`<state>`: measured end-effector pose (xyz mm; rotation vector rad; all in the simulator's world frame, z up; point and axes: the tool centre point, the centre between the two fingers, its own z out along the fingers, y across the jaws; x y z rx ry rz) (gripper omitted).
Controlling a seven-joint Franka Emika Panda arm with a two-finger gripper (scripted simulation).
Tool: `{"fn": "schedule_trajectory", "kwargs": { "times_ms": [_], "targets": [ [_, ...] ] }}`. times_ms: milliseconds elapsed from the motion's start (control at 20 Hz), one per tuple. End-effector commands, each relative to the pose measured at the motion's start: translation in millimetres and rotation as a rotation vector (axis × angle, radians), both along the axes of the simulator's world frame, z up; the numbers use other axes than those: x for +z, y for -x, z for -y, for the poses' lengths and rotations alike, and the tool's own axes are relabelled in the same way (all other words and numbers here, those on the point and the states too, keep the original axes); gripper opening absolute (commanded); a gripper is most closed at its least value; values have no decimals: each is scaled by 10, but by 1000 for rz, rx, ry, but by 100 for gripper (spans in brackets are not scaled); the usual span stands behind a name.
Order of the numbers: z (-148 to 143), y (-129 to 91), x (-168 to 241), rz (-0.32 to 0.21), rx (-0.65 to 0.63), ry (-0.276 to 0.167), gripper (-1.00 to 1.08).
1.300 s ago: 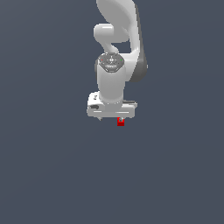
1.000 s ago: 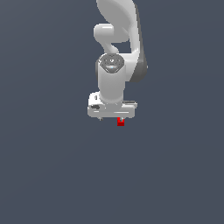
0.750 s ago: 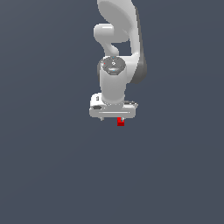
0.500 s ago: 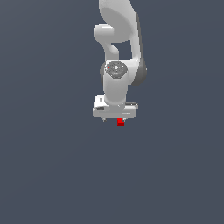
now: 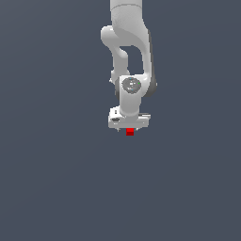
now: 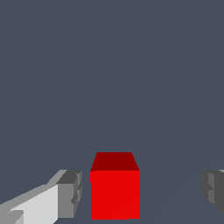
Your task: Pick up the red cube and move it to a goal position.
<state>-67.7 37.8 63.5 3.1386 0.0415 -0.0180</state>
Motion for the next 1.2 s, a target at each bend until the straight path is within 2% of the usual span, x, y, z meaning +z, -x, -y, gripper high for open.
{"fn": "schedule_trajectory", "kwargs": {
  "times_ms": [0, 550, 600, 1150],
  "targets": [
    [-54, 79, -136, 4, 6, -1, 100],
    [-155, 217, -405, 11, 17, -3, 100],
    [-155, 217, -405, 11, 17, -3, -100],
    [-158, 217, -399, 11, 18, -4, -100]
  ]
}}
